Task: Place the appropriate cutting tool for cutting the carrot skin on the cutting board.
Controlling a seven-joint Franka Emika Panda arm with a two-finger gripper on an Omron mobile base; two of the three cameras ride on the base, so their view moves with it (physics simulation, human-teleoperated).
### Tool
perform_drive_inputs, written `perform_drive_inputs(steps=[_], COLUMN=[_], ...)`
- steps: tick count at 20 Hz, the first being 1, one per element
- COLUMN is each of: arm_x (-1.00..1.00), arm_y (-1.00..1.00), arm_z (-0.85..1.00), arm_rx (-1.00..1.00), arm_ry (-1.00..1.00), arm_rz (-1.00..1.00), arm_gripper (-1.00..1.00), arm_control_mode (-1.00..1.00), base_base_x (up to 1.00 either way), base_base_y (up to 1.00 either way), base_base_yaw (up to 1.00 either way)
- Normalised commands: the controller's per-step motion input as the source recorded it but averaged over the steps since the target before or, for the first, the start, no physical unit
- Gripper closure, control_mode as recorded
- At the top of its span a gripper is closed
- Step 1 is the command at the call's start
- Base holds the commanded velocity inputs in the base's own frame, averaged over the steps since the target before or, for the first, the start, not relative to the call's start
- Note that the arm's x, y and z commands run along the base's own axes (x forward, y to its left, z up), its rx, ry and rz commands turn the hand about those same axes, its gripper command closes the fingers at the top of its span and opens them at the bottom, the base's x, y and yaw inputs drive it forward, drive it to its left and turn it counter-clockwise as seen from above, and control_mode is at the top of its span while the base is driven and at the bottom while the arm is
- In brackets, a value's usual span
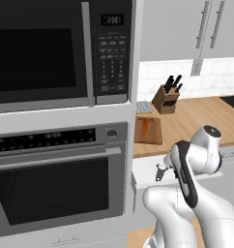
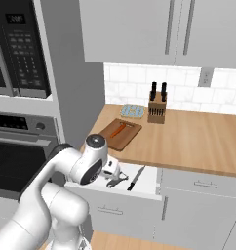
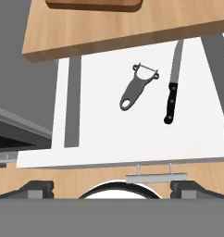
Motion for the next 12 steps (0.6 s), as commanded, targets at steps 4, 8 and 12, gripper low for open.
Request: perform_drive_inputs(steps=[4, 8, 12], arm_x=[0.00, 0.00, 0.00], arm_y=[0.06, 0.11, 0.21], arm_z=[-0.40, -0.54, -0.76], arm_rx=[-0.04, -0.06, -0.11], arm_ry=[-0.26, -0.20, -0.15], arm_rz=[0.00, 0.00, 0.00], arm_gripper=[-1.00, -1.00, -1.00], arm_control_mode=[-1.00, -1.00, -1.00], base_base_x=[0.00, 0.00, 0.00], base_base_y=[0.00, 0.00, 0.00], base_base_yaw=[0.00, 0.00, 0.00])
